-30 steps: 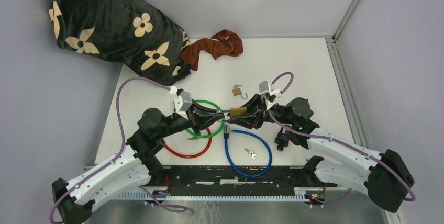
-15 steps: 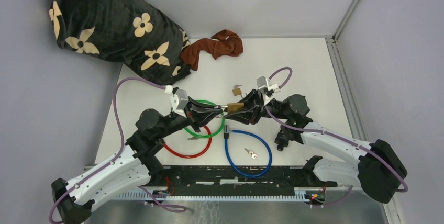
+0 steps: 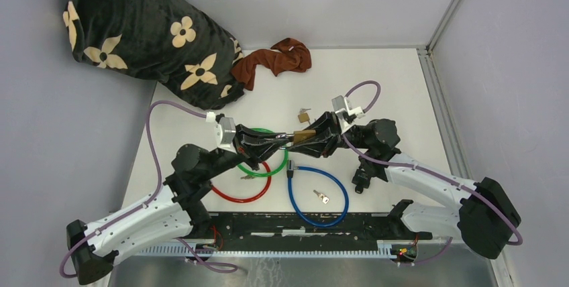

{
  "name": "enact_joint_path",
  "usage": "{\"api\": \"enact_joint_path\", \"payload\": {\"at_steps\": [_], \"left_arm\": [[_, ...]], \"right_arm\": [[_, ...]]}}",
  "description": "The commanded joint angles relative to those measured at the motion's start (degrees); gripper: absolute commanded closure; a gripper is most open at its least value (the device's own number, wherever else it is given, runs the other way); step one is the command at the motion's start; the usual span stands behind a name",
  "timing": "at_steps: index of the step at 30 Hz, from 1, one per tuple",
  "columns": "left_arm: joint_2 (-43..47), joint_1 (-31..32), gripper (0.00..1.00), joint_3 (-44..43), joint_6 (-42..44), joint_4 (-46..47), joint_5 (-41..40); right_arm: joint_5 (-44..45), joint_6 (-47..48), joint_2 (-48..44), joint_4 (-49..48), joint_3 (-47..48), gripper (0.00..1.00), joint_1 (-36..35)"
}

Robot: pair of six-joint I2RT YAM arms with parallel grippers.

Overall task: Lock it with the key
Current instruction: Lock the lock.

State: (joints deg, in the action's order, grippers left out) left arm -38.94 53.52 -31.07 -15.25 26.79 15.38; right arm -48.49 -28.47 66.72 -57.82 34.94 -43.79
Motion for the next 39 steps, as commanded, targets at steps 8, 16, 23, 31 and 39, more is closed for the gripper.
{"api": "enact_joint_path", "payload": {"at_steps": [8,16,23,31,39], "left_arm": [[-11.6,6.7,0.98,2.2,-10.4,-6.2,6.6],[-11.3,4.8,0.98,4.8,-2.0,-8.2,5.2],[-15.4,7.5,0.98,1.8,-1.1,-8.4,6.7],[-16.6,9.4,0.98,4.4,-2.7,-7.8,5.5],[-10.1,4.4,0.98,0.4,6.7,-11.9,3.7]], "right_arm": [[1.5,7.8,2.6,4.4,5.4,1.00,-5.1],[4.9,16.7,-2.4,17.8,9.3,1.00,-5.1],[5.9,16.7,0.0,16.1,9.0,1.00,-5.6],[6.0,20.3,-1.0,21.5,10.8,1.00,-5.5],[4.0,27.8,-3.4,32.7,8.4,1.00,-5.3]]}}
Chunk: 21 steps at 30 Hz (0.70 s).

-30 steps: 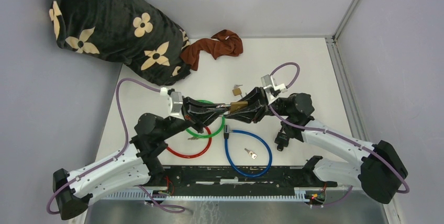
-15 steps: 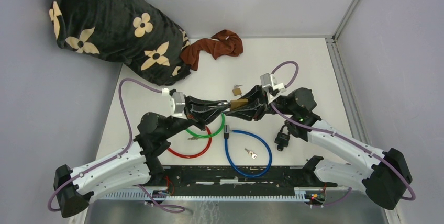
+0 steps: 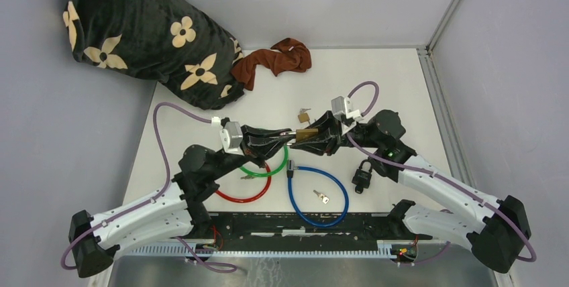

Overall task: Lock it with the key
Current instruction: Lock the lock.

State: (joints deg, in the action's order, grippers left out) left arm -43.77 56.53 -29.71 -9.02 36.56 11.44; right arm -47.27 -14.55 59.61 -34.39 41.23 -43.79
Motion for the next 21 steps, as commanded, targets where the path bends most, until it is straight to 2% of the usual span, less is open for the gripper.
{"api": "enact_joint_path", "payload": {"at_steps": [1,5,8,10,15,21], "left_arm": [[-3.9,-0.3,0.98,-1.0,0.8,-21.6,7.7],[0.5,-6.3,0.98,-0.3,2.6,-23.6,8.5],[3.1,-8.9,0.98,2.1,3.9,-27.2,7.9],[4.7,-9.7,0.98,4.2,5.0,-29.7,6.7],[5.7,-10.5,0.98,7.4,7.2,-34.4,7.7],[7.0,-10.8,0.98,7.8,16.0,-38.1,8.7]], "right_arm": [[1.8,16.0,3.7,11.7,1.8,1.00,-5.3],[-0.9,19.1,3.8,15.0,-2.0,0.87,-5.3],[-2.8,20.1,4.6,15.6,-4.9,0.69,-5.3],[-3.4,20.5,5.5,16.7,-6.9,0.61,-5.3],[-2.9,21.0,6.9,16.7,-12.4,0.50,-5.2],[-1.2,24.1,5.1,17.3,-16.5,0.46,-2.4]]}}
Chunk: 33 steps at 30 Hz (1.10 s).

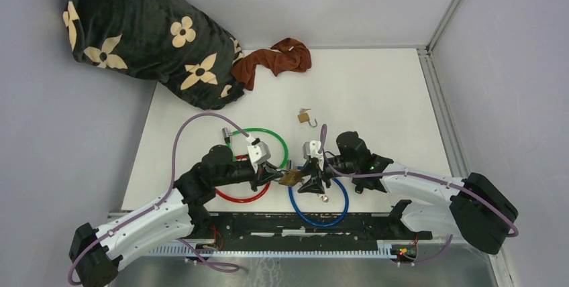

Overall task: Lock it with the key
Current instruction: Lock the lock.

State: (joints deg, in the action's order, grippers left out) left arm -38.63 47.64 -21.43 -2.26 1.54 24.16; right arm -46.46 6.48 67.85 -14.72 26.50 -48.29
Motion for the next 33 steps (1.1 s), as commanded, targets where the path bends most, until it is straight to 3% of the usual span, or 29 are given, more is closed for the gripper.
{"api": "enact_joint_path", "payload": {"at_steps": [1,12,19,21,25,29,33], "left_arm": [[2.2,-2.0,0.98,-0.5,9.8,-3.3,-4.0],[4.7,-5.1,0.98,-1.2,4.7,-2.4,-0.6],[4.7,-5.7,0.98,-2.2,2.5,-1.7,1.3],[4.7,-5.8,0.98,-2.2,2.4,-1.7,1.2],[4.8,-6.0,0.98,-2.2,2.4,-0.4,1.5],[4.6,-6.0,0.98,-2.3,2.4,0.0,1.5],[4.5,-6.1,0.98,-2.3,2.4,0.0,1.4]], "right_arm": [[-1.9,2.8,-3.3,-2.7,-2.5,0.46,3.2],[2.5,-6.4,-4.8,-25.2,-12.7,0.44,4.4],[3.0,-9.5,5.1,-36.0,-9.3,0.33,4.5],[1.9,-8.4,8.1,-36.7,-8.1,0.34,4.5],[-1.4,-8.1,13.5,-38.5,-5.3,0.47,4.4],[-1.8,-8.5,18.8,-40.4,-2.9,0.46,4.5],[-3.5,-10.2,22.6,-43.5,-1.5,0.53,4.4]]}}
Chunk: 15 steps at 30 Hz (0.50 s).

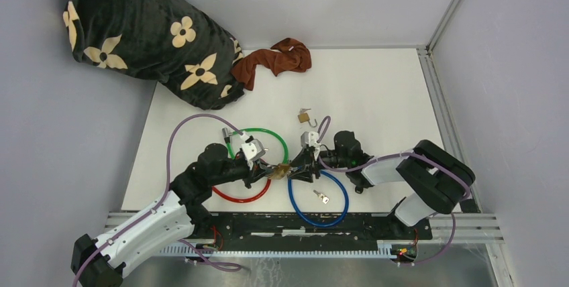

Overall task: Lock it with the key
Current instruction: Lock the lock.

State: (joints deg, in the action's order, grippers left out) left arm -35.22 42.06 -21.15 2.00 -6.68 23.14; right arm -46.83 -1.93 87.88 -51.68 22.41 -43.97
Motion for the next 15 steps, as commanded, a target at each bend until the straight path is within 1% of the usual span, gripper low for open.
{"api": "enact_joint_path", "payload": {"at_steps": [1,5,7,8,10,15], "left_arm": [[1.1,-0.5,0.98,-2.5,-1.8,8.3,2.4],[0.9,-0.5,0.98,-2.4,-1.8,8.6,2.5],[0.7,-0.6,0.98,-2.4,-1.8,8.8,2.6],[0.6,-0.5,0.98,-2.4,-1.8,8.9,2.5],[0.5,-0.5,0.98,-2.4,-1.8,9.0,2.5],[0.4,-0.5,0.98,-2.3,-1.8,9.1,2.4]], "right_arm": [[-3.6,-2.3,3.3,-7.1,3.1,0.57,0.2],[-4.5,-2.8,5.0,-9.2,3.6,0.67,0.1],[-5.1,-2.9,5.7,-9.1,4.0,0.68,0.1],[-5.5,-2.9,6.2,-9.2,4.2,0.67,0.1],[-6.0,-2.2,6.8,-9.1,4.2,0.62,0.1],[-6.7,0.0,7.6,-8.0,3.0,0.53,0.1]]}}
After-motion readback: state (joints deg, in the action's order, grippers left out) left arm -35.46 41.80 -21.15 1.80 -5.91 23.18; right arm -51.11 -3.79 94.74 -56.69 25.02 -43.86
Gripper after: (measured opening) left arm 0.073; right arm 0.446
